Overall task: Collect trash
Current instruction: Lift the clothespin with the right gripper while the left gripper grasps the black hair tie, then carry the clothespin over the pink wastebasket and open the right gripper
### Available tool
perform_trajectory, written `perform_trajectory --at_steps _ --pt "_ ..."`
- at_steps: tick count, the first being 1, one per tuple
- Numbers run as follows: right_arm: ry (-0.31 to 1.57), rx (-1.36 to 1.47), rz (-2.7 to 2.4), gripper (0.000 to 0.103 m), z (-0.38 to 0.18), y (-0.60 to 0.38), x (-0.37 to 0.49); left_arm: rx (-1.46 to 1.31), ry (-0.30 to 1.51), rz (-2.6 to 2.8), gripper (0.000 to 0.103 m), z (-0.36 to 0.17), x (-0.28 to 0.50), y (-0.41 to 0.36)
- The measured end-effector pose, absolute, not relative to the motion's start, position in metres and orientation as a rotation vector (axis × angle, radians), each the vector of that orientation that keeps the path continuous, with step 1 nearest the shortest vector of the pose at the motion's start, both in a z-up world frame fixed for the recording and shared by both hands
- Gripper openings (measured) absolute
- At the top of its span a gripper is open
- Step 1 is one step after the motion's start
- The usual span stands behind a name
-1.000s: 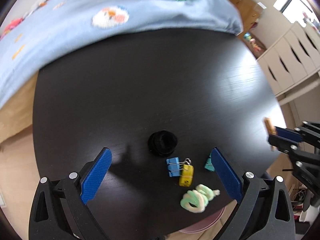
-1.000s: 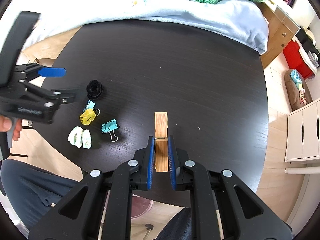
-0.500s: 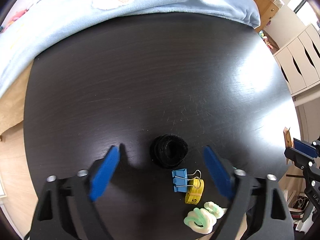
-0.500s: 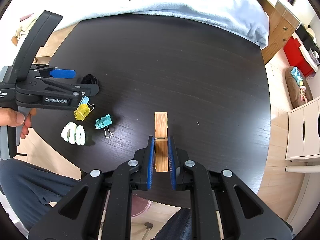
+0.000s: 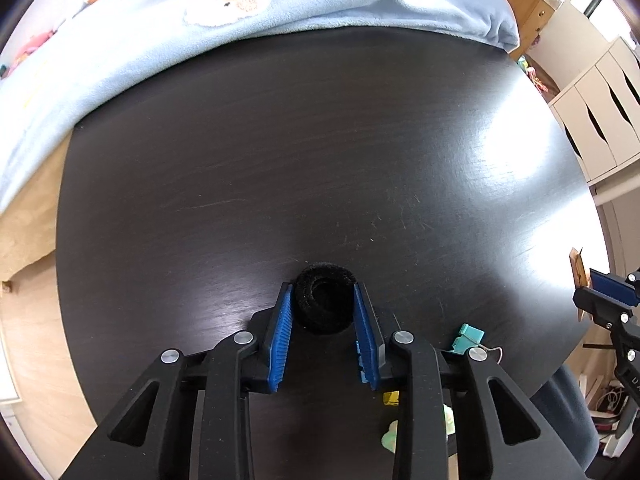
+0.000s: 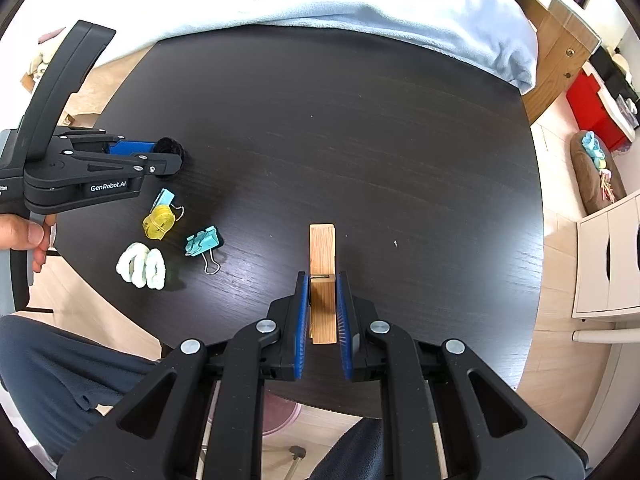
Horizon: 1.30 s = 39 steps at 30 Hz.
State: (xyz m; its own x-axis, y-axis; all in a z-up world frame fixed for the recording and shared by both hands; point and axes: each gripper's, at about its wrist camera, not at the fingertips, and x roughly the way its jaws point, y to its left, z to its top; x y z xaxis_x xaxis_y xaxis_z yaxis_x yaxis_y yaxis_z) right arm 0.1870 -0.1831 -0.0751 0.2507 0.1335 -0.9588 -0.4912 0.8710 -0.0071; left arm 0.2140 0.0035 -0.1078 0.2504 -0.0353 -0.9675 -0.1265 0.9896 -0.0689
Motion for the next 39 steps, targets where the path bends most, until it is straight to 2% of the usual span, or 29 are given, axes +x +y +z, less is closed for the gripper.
perform_trajectory --at_steps 10,22,39 --pt "1.178 -0.322 0.434 0.013 -0.055 -0.185 0.169 -0.078 1.185 0.039 0.030 -0.070 0.187 0.003" --pt "1.052 -0.315 0.441 0.013 -0.024 -0.191 0.118 0.016 0.978 -0.067 0.030 -0.016 0.117 -0.031" --pt "0.927 -0.283 0.489 0.013 -0.013 -0.199 0.023 0.025 0.863 -0.170 0.030 -0.010 0.031 -0.075"
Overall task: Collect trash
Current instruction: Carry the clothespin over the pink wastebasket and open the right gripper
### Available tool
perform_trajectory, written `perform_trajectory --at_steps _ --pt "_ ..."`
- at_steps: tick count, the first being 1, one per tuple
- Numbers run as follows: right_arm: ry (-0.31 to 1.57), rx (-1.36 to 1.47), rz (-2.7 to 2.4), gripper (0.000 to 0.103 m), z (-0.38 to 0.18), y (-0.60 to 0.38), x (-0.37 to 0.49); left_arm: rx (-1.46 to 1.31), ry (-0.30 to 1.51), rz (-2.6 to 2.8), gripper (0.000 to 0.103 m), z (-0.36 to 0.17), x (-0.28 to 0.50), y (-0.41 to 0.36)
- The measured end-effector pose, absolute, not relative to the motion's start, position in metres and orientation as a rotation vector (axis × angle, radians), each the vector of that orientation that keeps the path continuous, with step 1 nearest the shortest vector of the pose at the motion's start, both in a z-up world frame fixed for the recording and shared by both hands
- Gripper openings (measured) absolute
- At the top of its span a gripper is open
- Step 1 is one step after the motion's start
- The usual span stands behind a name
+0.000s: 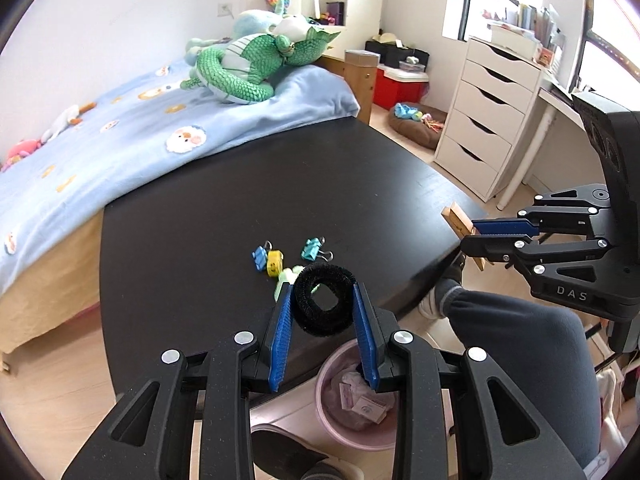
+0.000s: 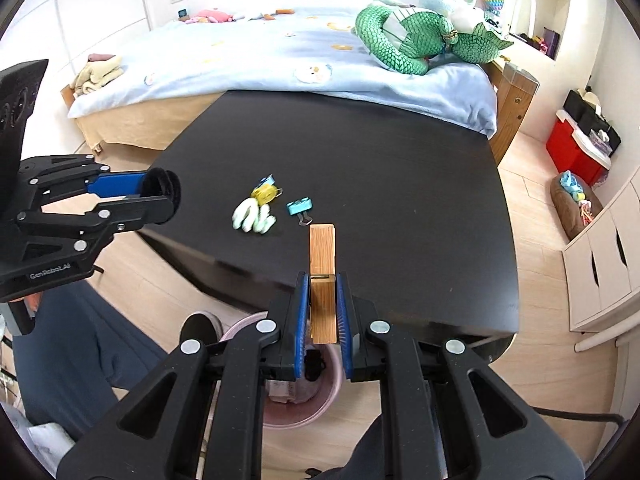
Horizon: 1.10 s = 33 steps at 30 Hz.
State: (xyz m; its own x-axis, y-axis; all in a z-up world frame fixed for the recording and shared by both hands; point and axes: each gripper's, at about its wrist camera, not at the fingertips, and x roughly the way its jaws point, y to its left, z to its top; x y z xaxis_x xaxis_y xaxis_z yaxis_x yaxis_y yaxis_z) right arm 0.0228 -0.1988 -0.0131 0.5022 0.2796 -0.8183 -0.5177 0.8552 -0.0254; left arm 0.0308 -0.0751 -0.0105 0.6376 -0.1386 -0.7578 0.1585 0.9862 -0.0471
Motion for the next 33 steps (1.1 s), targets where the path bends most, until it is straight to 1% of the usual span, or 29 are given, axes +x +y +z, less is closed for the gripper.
perform_trajectory --at_steps 13,27,28,29,31,32,33 --pt "0.973 -0.283 0.540 0.013 -0.038 -0.196 -0.026 0.007 0.864 -0.187 0.030 -0.022 -0.005 -0.080" --pt "0.997 -0.242 0.593 0.014 -0.047 -0.192 -0.028 -0.013 0.850 -0.198 0.030 -0.019 -0.019 -0.074" --pt "1.000 -0.242 0.593 0.017 -0.047 -0.192 -0.028 -0.015 0.849 -0.198 0.030 -0.018 -0.019 -0.074" --pt "0.998 -0.243 0.590 0.022 -0.047 -0.193 -0.028 -0.015 0.848 -0.197 0.030 -0.019 -0.019 -0.074" --pt "0.994 -0.229 0.584 0.056 -0.047 -0.196 -0.027 -0.014 0.850 -0.198 0.030 -0.020 -0.019 -0.074" --pt "0.992 -0.220 0.583 0.061 -0.047 -0.197 -0.027 -0.014 0.852 -0.199 0.030 -0.020 -0.019 -0.075" --pt "0.990 -0.216 0.582 0.070 -0.047 -0.197 -0.027 -0.012 0.853 -0.201 0.030 -0.020 -0.019 -0.075"
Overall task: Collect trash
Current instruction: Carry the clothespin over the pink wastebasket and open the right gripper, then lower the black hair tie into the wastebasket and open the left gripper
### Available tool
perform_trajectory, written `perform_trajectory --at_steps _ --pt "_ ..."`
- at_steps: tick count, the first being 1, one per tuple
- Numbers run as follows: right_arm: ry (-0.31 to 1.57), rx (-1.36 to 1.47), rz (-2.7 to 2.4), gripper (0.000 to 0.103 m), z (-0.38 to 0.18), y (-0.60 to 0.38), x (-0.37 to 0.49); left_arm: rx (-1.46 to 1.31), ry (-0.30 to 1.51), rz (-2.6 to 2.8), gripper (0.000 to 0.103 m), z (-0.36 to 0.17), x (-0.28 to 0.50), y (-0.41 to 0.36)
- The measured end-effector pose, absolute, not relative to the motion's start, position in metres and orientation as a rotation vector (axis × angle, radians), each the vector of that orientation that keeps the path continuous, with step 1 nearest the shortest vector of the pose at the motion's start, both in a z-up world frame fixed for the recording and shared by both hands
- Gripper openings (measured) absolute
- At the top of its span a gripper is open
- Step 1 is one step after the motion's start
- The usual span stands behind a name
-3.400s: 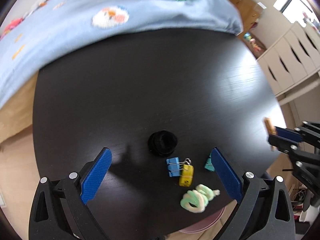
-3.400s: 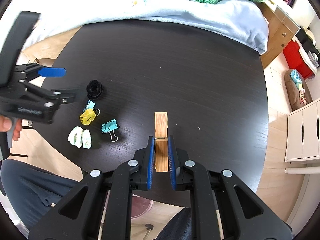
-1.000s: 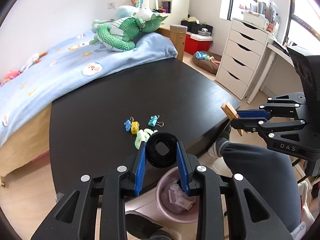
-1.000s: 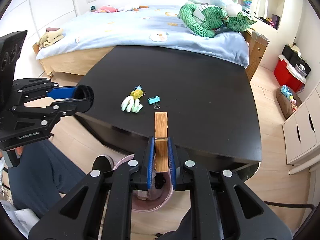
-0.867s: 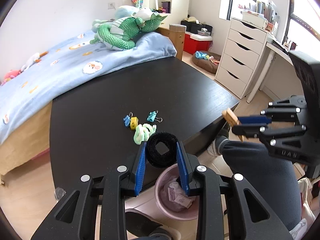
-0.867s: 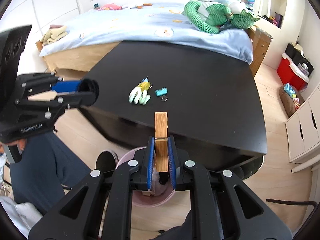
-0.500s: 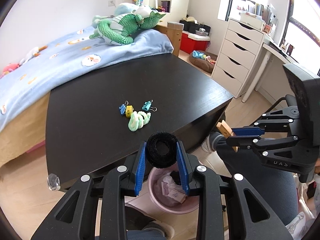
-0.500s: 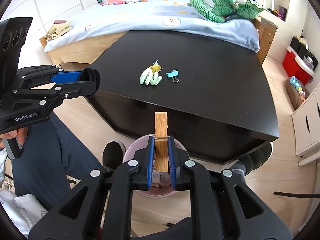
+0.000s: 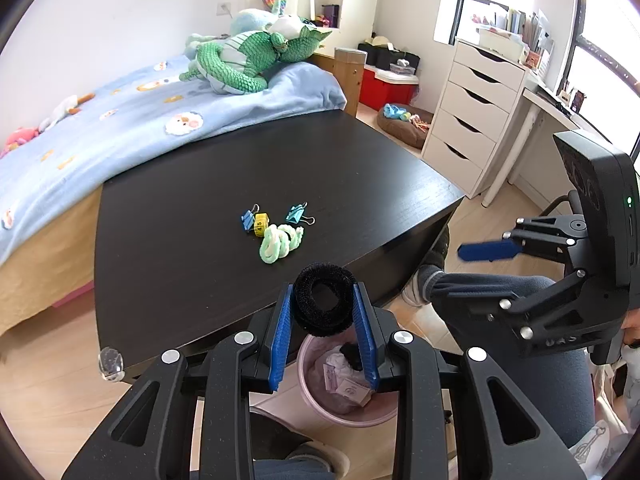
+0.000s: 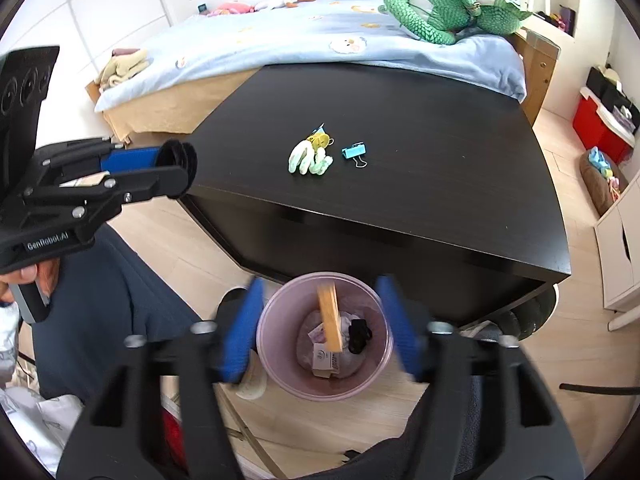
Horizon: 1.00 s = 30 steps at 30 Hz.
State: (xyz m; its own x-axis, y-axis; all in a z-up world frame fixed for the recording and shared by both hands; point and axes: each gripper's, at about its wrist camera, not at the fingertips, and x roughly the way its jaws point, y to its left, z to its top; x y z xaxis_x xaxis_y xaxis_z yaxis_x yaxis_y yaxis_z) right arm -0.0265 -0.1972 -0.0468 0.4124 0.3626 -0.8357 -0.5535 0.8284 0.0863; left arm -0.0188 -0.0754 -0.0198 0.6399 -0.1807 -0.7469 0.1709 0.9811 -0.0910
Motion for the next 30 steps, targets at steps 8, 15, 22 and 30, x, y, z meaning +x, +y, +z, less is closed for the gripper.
perform_trajectory --at_steps 8,15,22,30 --pt "0.972 -0.175 0.547 0.098 -0.042 -0.206 -0.026 -0.006 0.859 -0.223 0.030 -0.020 -0.019 -0.080" --pt "0.947 -0.156 0.501 0.099 -0.033 -0.215 -0.029 0.007 0.867 -0.257 0.030 -0.023 -0.021 -0.088" --pt "0.936 -0.146 0.458 0.099 -0.027 -0.227 -0.030 0.021 0.877 -0.288 0.030 -0.025 -0.020 -0.100" --pt "0.929 -0.125 0.434 0.099 -0.024 -0.238 -0.029 0.036 0.886 -0.325 0.030 -0.025 -0.016 -0.112"
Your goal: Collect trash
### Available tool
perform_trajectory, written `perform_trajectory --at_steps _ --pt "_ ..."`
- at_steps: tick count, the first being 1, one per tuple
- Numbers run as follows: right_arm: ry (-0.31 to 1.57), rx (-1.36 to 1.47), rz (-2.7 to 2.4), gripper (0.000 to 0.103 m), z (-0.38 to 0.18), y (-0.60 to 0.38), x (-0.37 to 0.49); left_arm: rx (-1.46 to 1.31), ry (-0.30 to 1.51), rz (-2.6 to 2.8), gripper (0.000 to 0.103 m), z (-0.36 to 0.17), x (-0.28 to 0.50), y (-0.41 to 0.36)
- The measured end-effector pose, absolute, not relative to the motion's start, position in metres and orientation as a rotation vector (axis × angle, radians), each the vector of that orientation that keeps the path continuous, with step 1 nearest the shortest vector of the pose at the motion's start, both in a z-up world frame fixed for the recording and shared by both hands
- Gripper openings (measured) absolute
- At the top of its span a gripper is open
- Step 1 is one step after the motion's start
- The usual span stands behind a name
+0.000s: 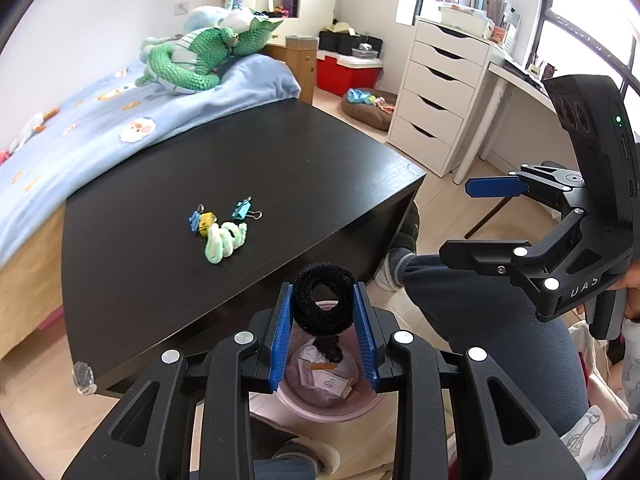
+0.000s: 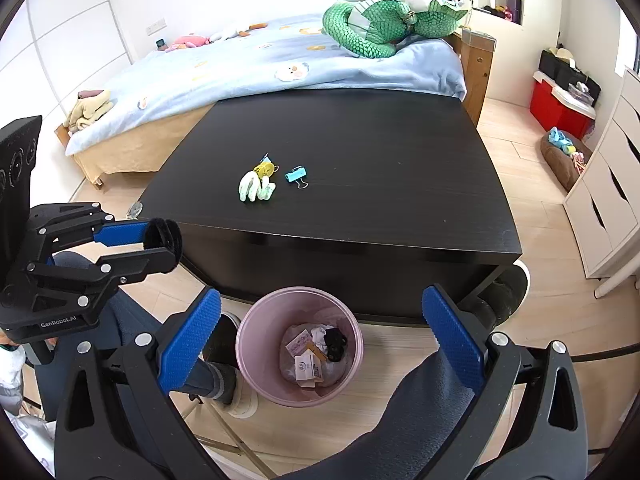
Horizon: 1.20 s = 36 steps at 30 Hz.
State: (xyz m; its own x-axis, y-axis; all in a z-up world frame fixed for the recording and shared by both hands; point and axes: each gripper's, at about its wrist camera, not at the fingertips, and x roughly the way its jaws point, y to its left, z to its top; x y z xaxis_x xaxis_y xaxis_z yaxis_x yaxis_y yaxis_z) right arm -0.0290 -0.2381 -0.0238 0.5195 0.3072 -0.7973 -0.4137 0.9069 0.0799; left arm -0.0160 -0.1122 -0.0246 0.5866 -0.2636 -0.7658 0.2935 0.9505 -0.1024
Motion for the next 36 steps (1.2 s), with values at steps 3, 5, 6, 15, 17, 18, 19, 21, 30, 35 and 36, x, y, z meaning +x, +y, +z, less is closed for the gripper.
perform_trajectory --at_steps 3,5,6,15,17,18,19,21,30,35,36 --pt "0.927 -0.121 0.433 0.099 -0.022 -0.240 -0.028 0.036 0.890 -0.340 0.031 -0.025 -0.013 -0.115" --pt "0.926 -0.118 0.431 0.099 -0.021 -0.241 -0.028 0.030 0.894 -0.349 0.033 -0.025 -0.012 -0.116" --pt "0.925 -0.116 0.430 0.099 -0.021 -0.241 -0.028 0.031 0.898 -0.353 0.036 -0.026 -0.011 -0.117" --pt "0.925 -0.112 0.432 0.099 -0.020 -0.244 -0.029 0.013 0.886 -0.324 0.091 -0.029 -0.009 -0.113" --pt "0.926 -0.111 0.435 0.099 -0.020 -0.244 -0.028 0.006 0.883 -0.300 0.094 -0.029 -0.009 -0.109" --pt "0.926 -0.110 0.436 0.099 -0.021 -0.243 -0.028 0.001 0.886 -0.293 0.094 -0.029 -0.009 -0.107" --pt "0.927 -0.109 0.438 0.099 -0.021 -0.243 -0.028 -0.001 0.888 -0.286 0.095 -0.029 -0.008 -0.105" --pt "0.930 -0.110 0.441 0.099 -0.023 -0.242 -0.028 -0.003 0.894 -0.267 0.095 -0.031 -0.008 -0.101" --pt "0.935 -0.110 0.461 0.099 -0.025 -0.238 -0.027 -0.010 0.888 -0.237 0.095 -0.028 -0.008 -0.091" --pt "0.936 -0.115 0.470 0.099 -0.026 -0.235 -0.021 -0.026 0.890 -0.219 0.095 -0.028 -0.006 -0.084" --pt "0.935 -0.119 0.472 0.099 -0.025 -0.234 -0.020 -0.027 0.890 -0.214 0.095 -0.028 -0.005 -0.082"
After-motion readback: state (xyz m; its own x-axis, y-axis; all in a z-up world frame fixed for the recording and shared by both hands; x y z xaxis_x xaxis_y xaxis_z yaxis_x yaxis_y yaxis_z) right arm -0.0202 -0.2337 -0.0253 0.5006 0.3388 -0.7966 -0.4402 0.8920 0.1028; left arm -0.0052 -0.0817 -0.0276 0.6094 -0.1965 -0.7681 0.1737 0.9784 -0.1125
